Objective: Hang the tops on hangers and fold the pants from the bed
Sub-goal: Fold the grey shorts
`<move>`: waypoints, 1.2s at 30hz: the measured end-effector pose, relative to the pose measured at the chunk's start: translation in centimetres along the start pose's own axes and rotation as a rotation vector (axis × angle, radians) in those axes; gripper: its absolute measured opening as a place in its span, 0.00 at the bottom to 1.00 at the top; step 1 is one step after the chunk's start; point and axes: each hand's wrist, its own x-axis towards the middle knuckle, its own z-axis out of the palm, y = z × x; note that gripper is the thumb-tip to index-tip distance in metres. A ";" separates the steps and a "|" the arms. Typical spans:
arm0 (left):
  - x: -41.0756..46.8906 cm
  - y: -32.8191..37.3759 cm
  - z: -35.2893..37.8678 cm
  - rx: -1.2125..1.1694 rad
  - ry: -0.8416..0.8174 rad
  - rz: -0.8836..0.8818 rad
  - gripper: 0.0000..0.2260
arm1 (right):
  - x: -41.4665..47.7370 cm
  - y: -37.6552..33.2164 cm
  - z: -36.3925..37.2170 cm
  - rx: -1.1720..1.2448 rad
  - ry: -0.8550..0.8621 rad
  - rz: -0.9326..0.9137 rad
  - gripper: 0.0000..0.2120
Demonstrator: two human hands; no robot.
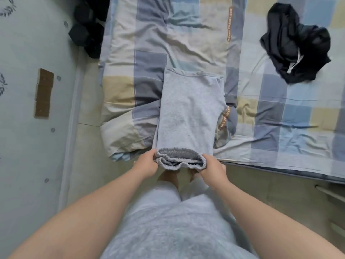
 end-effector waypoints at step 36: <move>24.9 14.0 -5.1 -0.241 0.642 -0.011 0.26 | 30.0 -0.1 -10.9 0.534 0.400 0.020 0.30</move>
